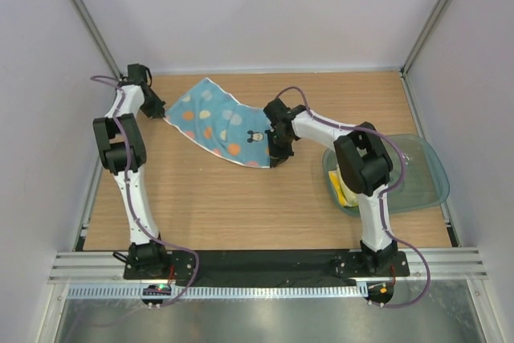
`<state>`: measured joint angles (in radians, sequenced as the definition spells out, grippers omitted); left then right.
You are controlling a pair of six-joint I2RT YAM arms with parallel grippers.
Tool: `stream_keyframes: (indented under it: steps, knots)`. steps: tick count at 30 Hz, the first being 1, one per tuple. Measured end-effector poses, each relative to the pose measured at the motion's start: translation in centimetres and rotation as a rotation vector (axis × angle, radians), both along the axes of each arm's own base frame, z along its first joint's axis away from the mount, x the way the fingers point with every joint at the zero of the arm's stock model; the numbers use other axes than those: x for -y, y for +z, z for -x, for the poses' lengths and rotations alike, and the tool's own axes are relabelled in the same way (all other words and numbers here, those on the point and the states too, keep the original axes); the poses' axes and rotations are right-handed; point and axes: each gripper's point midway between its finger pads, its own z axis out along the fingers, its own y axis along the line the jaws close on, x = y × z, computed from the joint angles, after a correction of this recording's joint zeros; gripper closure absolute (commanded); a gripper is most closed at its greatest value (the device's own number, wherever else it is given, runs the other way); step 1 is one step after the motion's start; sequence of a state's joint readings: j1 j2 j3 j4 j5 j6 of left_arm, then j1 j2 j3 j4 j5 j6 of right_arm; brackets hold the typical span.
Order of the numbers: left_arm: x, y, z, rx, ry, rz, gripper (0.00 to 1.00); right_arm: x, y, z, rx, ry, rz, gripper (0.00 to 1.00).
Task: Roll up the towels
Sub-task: Fold the towel
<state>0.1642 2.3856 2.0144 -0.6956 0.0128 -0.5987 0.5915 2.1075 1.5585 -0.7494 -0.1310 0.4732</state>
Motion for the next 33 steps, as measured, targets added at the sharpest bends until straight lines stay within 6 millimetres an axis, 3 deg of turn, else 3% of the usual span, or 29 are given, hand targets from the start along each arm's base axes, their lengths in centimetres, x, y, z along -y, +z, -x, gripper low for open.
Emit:
stream_keyframes:
  steps: [5,10,16,21,27,33]
  knots:
    - [0.5,0.0,3.0,-0.043,0.021,0.015,1.0,0.4,-0.1,-0.2,0.0,-0.011,-0.01,0.99]
    - [1.2,1.0,9.9,-0.125,0.081,0.015,1.0,2.7,0.0,-0.1,0.013,-0.049,0.008,0.99]
    - [1.8,4.9,16.9,-0.081,0.146,-0.004,1.0,6.5,0.0,0.7,0.017,-0.095,0.062,0.99]
    - [3.1,5.2,22.6,-0.072,0.147,0.01,1.0,8.6,0.0,2.0,0.022,-0.113,0.113,0.99]
    - [4.2,4.6,26.4,-0.092,0.13,0.028,1.0,9.8,0.1,3.7,0.009,-0.112,0.142,0.99]
    - [5.0,5.8,27.6,-0.075,0.101,0.055,1.0,10.4,0.7,4.7,0.01,-0.111,0.149,0.99]
